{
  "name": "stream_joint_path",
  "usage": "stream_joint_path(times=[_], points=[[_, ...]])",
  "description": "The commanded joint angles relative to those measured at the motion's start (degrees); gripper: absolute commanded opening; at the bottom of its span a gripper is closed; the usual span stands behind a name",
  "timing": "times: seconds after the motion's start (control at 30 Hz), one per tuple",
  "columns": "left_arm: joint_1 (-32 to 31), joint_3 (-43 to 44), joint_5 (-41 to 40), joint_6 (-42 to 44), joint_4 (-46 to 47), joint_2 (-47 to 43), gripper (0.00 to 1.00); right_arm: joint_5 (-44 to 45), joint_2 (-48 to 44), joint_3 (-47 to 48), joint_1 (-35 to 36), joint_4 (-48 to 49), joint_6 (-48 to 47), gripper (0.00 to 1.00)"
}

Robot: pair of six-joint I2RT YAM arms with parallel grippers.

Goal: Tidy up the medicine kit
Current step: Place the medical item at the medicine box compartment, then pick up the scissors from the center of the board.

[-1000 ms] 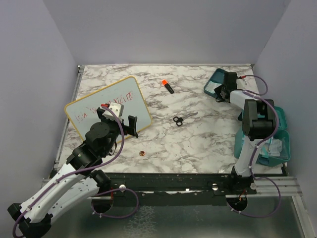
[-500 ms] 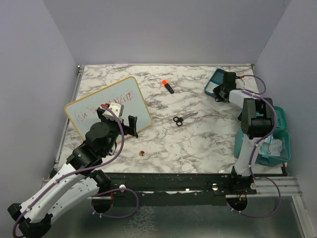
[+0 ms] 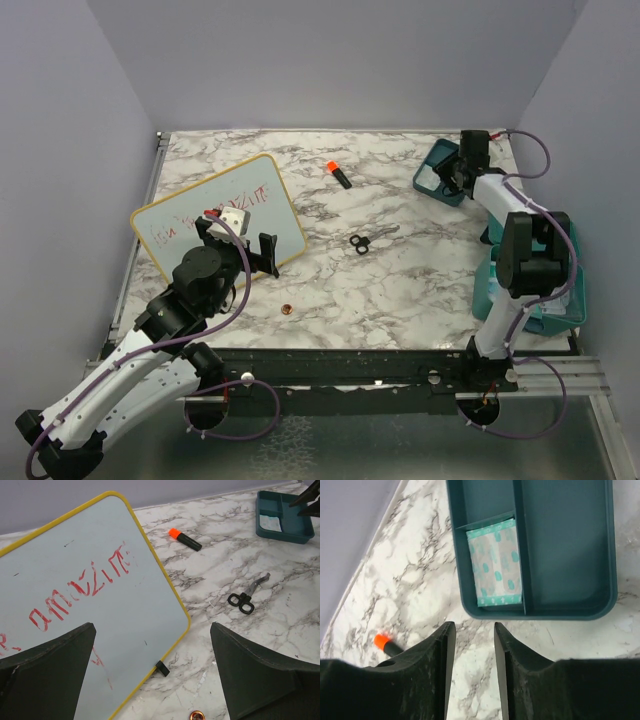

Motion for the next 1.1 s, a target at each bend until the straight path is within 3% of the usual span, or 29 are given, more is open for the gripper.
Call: stream_joint_path(times=[0.0,0.2,0.43,0.63,1.07], points=[[0.1,-0.8,-0.4,0.6,1.2,-0.1,0.99,-4.3,-5.5,-3.7,0.3,-4.3,-3.6,0.44],[0.1,-0.9,-2.0,0.6,1.2,-0.3,0.99,-9.2,-12.3,-10.2,3.3,-5.9,-4.8,0.46],[0.1,-1.1,-2.8,0.8,1.1,0.0,0.99,-8.6,-15.6,-15.7,8.2,-13.3,2.7,0.45],[0.1,-0.9,-3.7,1.2,1.1,0.8,0.99,-2.8,-14.4,-13.1,15.0,-21.6,9.7,0.43],[0.1,-1.1,-3.5,1.4,1.2,0.8,0.99,-0.7,-3.4,-2.7,17.6,-30.3,17.6,0.38]])
